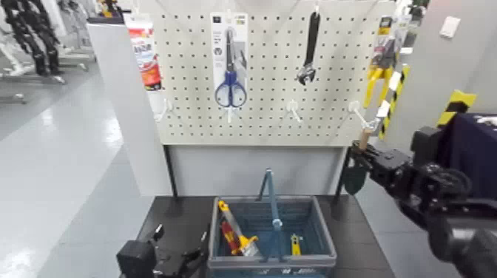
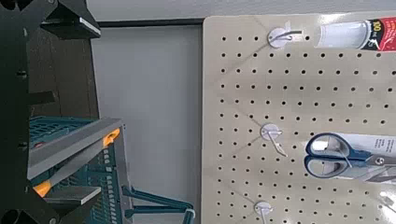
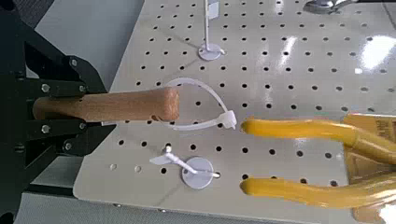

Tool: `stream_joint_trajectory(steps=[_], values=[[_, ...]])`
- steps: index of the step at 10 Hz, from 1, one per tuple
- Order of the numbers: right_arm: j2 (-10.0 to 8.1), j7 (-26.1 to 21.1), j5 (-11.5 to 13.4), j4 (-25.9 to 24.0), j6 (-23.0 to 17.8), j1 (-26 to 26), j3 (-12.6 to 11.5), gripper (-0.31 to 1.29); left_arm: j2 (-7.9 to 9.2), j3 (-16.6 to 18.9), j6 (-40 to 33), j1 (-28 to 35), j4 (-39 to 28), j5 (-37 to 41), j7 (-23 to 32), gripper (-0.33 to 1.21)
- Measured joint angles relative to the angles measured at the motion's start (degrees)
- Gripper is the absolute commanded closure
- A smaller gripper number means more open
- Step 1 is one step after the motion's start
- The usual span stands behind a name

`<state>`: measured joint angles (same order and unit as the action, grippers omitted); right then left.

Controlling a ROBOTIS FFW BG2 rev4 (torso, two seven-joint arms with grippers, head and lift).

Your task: Put the tool with the wooden handle into the crate.

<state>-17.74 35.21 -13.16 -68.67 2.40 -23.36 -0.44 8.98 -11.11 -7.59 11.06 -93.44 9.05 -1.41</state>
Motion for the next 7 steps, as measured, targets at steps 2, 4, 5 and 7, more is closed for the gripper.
stream_joint_trajectory(steps=[2,4,5,7], values=[[0.73,-0.43,-3.21,-7.12,4.54,4.71,-1.94,1.25,-0.08,0.06,0.06,0.15,-0.07,0.00,-0.03,0.12],[1.80,-1.35,-4.72,-14.07,8.71,8.67,-3.87,1.25,-0.11,0.16,0.21,0.27,-0.17,-0.07,-0.01,0.12],[2.26,-1.49,-5.18,-16.63,10.20,9.98,-4.63,1.25,-0.12,0.20,0.26,0.32,-0.23,-0.08,0.00,0.13],[2.91,-1.80,-5.88,-21.15,12.82,11.83,-5.42,1.25,-0.18,0.28,0.32,0.43,-0.33,-0.09,-0.02,0.13]])
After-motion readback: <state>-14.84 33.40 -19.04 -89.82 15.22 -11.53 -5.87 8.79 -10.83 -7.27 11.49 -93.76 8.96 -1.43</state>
